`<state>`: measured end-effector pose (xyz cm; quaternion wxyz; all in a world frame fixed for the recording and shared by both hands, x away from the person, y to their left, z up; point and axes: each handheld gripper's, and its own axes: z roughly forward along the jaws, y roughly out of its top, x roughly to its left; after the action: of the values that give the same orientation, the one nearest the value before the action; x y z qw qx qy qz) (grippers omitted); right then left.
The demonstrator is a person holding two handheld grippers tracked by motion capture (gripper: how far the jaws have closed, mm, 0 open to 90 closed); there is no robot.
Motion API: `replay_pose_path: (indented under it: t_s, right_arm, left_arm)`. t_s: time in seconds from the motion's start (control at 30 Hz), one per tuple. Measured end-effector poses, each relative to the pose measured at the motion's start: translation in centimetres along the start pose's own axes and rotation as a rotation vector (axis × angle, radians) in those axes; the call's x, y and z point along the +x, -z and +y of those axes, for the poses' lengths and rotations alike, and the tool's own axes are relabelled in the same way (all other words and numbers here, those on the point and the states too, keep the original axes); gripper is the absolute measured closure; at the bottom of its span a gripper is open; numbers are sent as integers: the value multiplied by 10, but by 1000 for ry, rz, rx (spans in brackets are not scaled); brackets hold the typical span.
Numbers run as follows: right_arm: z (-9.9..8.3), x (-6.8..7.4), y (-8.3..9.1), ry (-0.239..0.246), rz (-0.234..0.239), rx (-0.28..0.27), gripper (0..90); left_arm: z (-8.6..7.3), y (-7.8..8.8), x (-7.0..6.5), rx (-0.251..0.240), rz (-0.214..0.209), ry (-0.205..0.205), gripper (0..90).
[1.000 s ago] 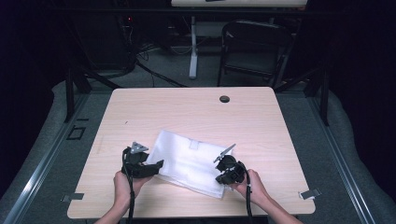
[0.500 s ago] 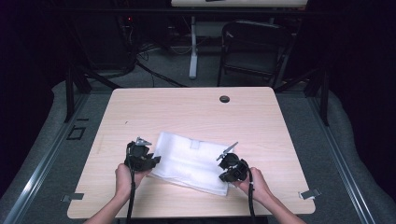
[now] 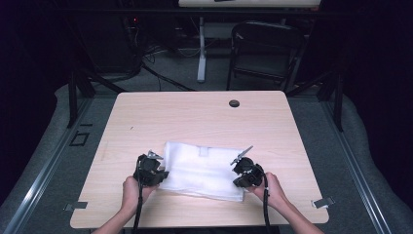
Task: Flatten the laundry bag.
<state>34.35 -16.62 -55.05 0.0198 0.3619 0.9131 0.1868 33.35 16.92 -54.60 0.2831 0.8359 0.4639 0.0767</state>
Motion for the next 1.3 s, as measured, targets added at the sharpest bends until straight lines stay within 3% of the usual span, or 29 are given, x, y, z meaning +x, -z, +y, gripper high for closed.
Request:
replay_pose_path:
  t_s: [0.33, 0.57, 0.77, 0.8, 0.87, 1.0, 1.3]
  right_arm:
    - [-3, -8, 2, 6, -1, -4, 900]
    - [-3, -11, 2, 11, -1, -6, 900]
    - [-2, -15, 2, 13, -7, -3, 900]
    - [-3, -14, 1, -4, -9, -24, 900]
    - [-2, -17, 3, 8, -13, -3, 900]
    - [-3, -18, 2, -18, -19, -21, 900]
    - [-6, -19, 5, -5, -10, 18, 900]
  left_arm:
    - [-5, 0, -9, 39, -35, -34, 873]
    - [-7, 2, -11, 40, -60, -14, 872]
    - [-8, -1, -15, 70, -86, -28, 871]
    - [-8, -1, -15, 74, -92, -28, 871]
    - [-9, -2, -18, 75, -100, -27, 871]
    - [-9, -2, -20, 85, -119, -26, 871]
    - [-13, -2, -21, 118, -143, -19, 871]
